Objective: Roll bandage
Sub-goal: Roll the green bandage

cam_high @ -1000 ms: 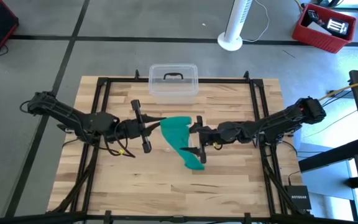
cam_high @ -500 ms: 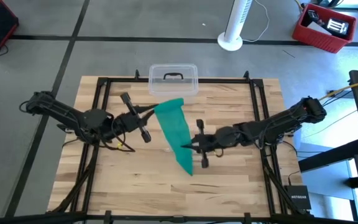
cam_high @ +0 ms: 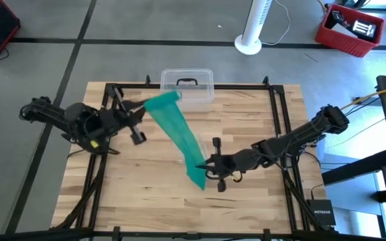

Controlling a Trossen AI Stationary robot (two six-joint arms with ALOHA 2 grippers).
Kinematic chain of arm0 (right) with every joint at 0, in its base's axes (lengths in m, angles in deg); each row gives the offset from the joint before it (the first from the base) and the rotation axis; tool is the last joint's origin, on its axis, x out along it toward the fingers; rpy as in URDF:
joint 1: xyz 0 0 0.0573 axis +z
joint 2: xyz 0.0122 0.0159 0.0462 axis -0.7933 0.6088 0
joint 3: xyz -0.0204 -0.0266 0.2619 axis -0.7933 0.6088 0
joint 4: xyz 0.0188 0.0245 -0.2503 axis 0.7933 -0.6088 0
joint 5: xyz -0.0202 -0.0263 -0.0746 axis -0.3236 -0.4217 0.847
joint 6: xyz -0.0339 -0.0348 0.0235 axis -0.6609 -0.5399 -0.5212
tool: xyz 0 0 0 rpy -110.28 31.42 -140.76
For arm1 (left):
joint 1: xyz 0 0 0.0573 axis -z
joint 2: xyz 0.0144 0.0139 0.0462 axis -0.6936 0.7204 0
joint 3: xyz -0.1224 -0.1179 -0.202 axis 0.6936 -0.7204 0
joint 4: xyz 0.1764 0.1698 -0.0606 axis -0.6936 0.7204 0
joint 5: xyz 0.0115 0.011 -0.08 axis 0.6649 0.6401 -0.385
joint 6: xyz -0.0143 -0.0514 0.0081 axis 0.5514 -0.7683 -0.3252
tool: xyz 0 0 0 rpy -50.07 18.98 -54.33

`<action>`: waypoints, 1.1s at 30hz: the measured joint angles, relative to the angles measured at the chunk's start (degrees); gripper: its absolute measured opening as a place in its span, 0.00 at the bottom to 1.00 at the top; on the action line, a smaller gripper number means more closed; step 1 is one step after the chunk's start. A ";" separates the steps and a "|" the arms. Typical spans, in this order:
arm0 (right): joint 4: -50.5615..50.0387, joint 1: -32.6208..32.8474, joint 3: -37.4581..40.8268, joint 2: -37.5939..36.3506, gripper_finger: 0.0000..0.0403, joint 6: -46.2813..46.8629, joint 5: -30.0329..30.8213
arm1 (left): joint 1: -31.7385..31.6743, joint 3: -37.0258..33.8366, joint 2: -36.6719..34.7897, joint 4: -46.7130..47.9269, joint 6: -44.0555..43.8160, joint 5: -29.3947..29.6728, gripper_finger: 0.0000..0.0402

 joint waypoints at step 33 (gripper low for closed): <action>10.40 -8.12 7.29 1.67 0.63 6.02 -1.25 | 2.03 0.34 2.10 20.05 -12.69 -0.17 0.01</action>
